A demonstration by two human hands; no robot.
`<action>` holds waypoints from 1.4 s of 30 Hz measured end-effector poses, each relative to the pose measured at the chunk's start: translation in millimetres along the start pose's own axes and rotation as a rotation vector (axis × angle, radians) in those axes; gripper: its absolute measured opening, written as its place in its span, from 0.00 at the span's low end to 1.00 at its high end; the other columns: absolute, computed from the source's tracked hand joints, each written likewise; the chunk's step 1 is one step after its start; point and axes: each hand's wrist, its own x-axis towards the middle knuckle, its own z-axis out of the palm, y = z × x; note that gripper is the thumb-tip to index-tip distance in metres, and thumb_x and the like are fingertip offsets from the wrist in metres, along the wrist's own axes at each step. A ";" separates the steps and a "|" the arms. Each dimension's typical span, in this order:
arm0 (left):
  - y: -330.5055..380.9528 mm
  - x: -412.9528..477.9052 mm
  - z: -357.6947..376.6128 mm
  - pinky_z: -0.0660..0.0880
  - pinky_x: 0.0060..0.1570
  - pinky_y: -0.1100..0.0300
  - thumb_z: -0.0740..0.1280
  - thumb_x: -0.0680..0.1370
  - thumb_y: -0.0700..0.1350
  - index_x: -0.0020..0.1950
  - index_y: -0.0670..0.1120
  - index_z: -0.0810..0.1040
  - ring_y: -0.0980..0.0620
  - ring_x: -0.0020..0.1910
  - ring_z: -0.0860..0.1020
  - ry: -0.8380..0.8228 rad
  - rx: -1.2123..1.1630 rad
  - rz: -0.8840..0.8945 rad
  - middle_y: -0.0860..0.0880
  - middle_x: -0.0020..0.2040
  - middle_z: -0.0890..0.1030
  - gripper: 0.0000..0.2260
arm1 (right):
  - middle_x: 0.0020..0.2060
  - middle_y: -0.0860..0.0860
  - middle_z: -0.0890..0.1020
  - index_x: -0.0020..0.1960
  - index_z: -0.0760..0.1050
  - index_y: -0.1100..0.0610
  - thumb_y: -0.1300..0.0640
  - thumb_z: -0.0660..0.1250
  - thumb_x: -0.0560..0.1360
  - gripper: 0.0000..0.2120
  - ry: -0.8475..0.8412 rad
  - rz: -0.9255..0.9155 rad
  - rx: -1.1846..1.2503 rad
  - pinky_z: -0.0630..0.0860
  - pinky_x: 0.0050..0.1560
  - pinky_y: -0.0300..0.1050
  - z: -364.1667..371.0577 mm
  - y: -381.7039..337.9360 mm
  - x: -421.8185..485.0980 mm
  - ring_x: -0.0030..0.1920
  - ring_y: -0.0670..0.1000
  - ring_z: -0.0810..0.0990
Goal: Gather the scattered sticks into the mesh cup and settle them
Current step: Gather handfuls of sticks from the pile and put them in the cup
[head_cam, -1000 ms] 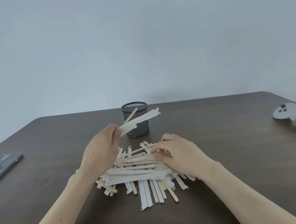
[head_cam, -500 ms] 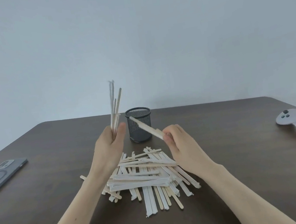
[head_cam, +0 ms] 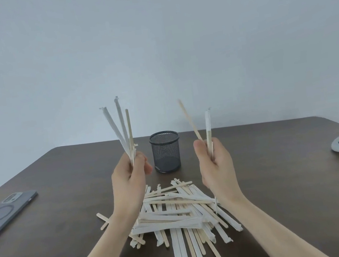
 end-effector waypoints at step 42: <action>-4.4 -7.5 -5.0 0.78 0.42 0.46 0.60 0.80 0.56 0.32 0.39 0.77 0.46 0.31 0.79 -0.009 0.090 -0.076 0.41 0.31 0.82 0.25 | 0.25 0.59 0.74 0.31 0.70 0.58 0.50 0.55 0.86 0.26 -0.086 0.089 -0.079 0.77 0.43 0.51 9.1 -25.0 4.7 0.29 0.48 0.73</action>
